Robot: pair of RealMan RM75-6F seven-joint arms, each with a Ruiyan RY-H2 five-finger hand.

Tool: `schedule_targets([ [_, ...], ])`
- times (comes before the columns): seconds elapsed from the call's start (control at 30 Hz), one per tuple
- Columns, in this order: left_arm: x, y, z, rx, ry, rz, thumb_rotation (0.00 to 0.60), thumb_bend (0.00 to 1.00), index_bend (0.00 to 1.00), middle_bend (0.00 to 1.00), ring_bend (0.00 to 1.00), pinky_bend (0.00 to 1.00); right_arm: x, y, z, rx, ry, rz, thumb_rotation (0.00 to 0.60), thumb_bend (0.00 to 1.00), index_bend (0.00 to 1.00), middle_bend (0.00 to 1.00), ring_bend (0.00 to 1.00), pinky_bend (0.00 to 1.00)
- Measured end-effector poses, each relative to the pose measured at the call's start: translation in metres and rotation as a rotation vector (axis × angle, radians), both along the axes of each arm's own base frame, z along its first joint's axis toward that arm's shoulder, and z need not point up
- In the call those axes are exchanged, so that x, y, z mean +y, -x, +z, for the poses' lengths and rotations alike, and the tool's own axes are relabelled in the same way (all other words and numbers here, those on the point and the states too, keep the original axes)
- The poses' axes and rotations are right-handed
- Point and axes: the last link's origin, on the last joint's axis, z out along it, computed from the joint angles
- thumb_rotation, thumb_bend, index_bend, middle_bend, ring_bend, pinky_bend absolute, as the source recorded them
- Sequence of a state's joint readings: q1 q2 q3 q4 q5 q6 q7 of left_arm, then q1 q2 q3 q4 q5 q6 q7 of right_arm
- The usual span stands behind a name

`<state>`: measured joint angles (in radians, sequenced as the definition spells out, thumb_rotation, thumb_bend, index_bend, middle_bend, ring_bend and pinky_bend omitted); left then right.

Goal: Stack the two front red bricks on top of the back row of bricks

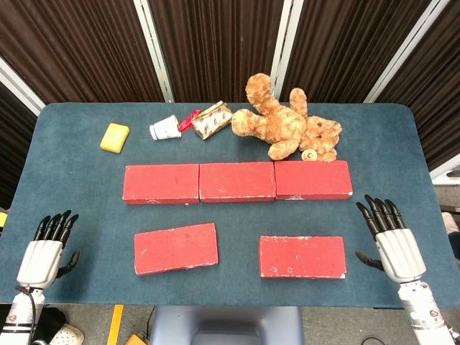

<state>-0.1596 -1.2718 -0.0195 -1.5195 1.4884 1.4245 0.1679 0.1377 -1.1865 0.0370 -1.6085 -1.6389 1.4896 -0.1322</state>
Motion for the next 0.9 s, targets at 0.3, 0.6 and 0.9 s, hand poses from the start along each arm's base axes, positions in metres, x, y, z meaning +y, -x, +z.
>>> schedule_targets([
  [0.3, -0.007, -0.029, -0.021, -0.155, 0.141, -0.142, 0.600, 0.32, 0.00, 0.00, 0.00, 0.00, 0.004, -0.001, -0.002, -0.015, -0.067, 0.013, 0.600, 0.10, 0.00, 0.00, 0.00, 0.00],
  [0.6, 0.013, -0.089, -0.071, -0.377, 0.500, -0.347, 0.600, 0.23, 0.00, 0.00, 0.00, 0.00, 0.008, -0.003, -0.005, -0.029, -0.119, 0.033, 0.600, 0.10, 0.00, 0.00, 0.00, 0.00],
  [0.9, 0.054, -0.103, -0.109, -0.366, 0.576, -0.315, 0.600, 0.22, 0.00, 0.00, 0.00, 0.00, 0.007, 0.000, 0.001, -0.055, -0.126, 0.020, 0.600, 0.10, 0.00, 0.00, 0.00, 0.00],
])
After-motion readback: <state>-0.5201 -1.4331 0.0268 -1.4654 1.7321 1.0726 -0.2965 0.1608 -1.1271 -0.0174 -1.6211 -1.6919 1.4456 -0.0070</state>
